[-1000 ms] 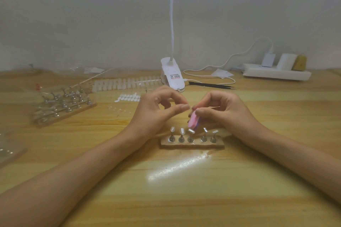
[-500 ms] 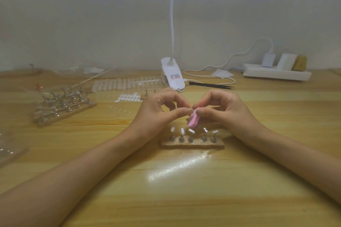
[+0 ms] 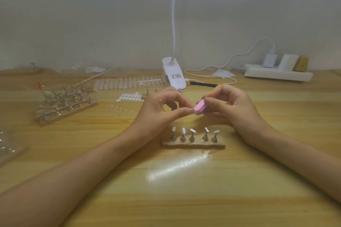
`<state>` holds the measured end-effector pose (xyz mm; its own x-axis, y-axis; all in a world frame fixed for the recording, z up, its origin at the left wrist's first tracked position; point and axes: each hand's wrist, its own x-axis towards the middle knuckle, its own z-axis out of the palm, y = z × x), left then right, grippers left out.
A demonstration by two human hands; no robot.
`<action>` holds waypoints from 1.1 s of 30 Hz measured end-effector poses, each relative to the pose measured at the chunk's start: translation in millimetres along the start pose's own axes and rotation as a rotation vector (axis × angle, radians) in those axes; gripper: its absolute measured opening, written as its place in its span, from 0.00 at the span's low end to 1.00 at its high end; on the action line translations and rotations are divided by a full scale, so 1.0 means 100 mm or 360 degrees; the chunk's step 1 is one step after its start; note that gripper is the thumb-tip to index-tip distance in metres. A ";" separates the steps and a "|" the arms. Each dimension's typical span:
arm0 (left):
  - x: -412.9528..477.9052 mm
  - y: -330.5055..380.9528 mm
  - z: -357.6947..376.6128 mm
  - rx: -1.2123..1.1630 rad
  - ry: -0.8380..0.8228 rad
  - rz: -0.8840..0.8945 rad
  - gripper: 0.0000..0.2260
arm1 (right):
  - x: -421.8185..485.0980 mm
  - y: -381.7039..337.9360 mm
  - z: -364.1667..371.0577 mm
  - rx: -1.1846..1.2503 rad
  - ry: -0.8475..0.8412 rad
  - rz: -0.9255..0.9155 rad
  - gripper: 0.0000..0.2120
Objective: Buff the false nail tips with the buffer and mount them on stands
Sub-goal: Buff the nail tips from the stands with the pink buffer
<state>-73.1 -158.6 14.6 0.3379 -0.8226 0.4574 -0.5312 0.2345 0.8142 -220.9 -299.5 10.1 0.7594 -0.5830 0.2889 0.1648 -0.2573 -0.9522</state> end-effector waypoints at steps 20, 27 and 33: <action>0.02 -0.03 0.00 0.0063 0.0022 0.0040 0.05 | -0.02 0.00 0.02 -0.0041 -0.0196 0.0047 0.08; 0.00 -0.02 0.00 0.0078 -0.0021 0.0054 0.05 | 0.01 0.02 -0.02 0.0067 -0.0096 0.0100 0.13; 0.00 -0.01 0.00 0.0101 0.0008 0.0056 0.05 | -0.02 0.00 0.01 -0.0023 -0.0256 0.0032 0.06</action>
<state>-72.5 -159.1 13.6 0.3217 -0.8117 0.4874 -0.5909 0.2301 0.7732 -221.8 -297.0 9.3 0.8535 -0.4577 0.2492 0.1403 -0.2586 -0.9557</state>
